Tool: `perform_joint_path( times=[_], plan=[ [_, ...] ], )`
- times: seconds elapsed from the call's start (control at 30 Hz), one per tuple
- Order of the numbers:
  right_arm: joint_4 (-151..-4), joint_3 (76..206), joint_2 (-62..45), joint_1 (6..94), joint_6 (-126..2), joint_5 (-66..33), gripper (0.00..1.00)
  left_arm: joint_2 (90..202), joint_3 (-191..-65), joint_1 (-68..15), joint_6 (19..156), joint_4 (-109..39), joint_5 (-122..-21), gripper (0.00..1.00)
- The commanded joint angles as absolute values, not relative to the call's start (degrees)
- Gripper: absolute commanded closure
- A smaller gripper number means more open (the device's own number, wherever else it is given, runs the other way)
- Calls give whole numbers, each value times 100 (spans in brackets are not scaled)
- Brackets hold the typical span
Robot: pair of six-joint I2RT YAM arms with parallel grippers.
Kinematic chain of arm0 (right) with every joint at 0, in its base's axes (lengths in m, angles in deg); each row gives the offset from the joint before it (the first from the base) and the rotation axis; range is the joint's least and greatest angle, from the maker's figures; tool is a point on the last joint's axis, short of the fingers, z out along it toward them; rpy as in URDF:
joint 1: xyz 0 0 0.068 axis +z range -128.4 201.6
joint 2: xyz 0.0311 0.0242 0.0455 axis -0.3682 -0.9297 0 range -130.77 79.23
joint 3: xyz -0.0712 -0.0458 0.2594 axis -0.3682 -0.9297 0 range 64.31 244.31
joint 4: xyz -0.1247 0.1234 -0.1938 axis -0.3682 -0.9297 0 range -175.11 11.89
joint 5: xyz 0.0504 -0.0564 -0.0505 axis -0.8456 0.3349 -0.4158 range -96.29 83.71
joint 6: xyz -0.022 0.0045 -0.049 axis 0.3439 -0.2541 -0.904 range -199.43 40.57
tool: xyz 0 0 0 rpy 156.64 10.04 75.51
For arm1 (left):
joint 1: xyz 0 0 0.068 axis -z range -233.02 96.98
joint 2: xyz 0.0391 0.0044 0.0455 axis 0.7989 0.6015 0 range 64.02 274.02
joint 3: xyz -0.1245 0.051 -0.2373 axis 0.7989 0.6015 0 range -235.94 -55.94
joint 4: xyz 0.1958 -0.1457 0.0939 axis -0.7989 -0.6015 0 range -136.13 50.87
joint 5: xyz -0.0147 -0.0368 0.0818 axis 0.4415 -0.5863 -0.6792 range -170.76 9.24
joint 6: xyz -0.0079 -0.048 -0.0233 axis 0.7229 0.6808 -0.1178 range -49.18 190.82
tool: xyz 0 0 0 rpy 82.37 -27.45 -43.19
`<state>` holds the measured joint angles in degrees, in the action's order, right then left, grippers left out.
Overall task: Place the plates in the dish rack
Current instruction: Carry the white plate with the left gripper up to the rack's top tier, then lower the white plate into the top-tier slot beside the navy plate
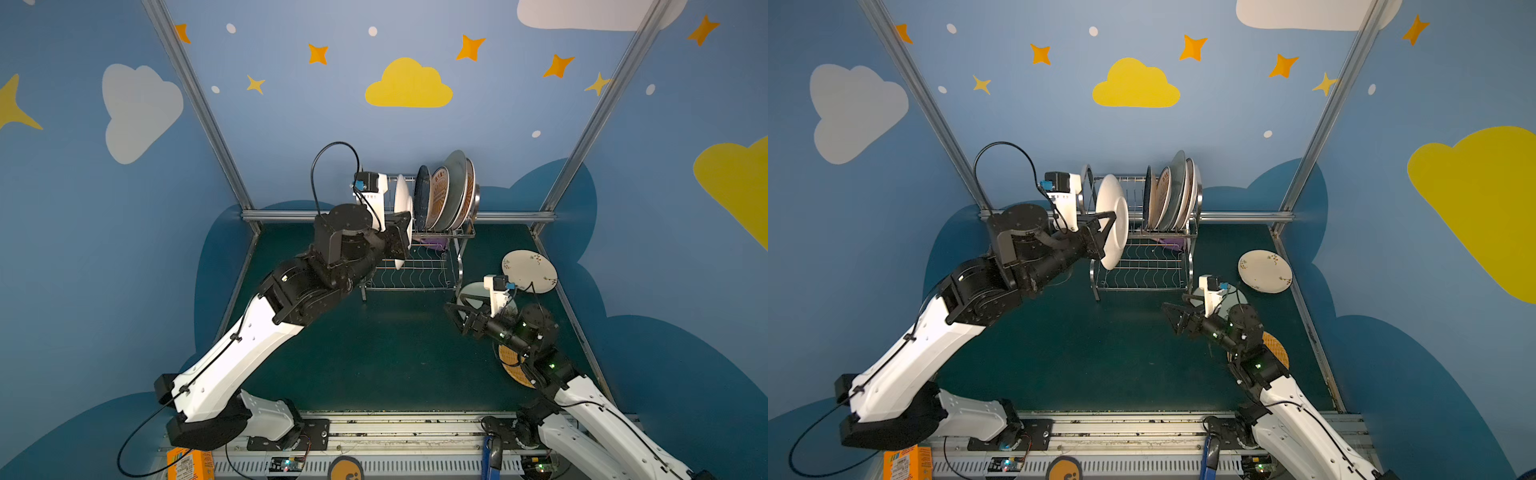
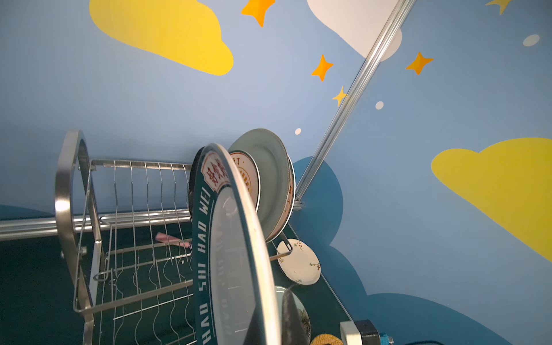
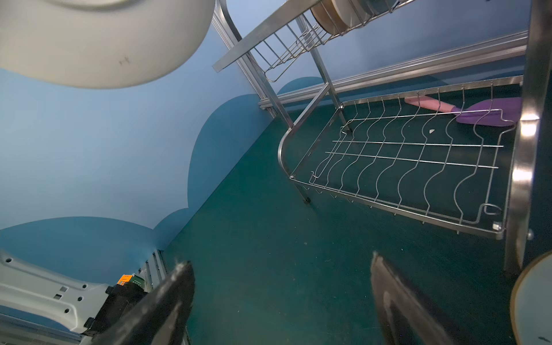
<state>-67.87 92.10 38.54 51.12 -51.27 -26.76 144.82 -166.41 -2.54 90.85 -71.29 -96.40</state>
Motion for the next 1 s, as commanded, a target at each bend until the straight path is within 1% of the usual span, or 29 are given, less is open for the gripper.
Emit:
perform_joint_path(
  times=[0.0,0.13,0.23,0.47,0.53,0.97],
  plan=[
    [-6505,9190,3884,5174,-5206,-2631,10,14795,-17328,-413,8796,-7061,-9461,96],
    [-6501,9163,3863,5232,-5232,-2589,10,15436,-18257,-583,8481,-7301,-9383,96],
    [-6501,9175,3821,5265,-5246,-2586,10,16017,-19133,-842,8488,-7578,-9017,96],
    [-6481,9165,3695,5317,-5272,-2539,10,17372,-21060,-1233,8372,-8160,-8607,96],
    [-6453,9170,3631,5333,-5286,-2543,10,17579,-21261,-1346,8378,-8160,-8535,96],
    [-6456,9236,3297,5459,-5372,-2467,10,18165,-21247,-1847,8528,-7752,-8176,96]
  ],
)
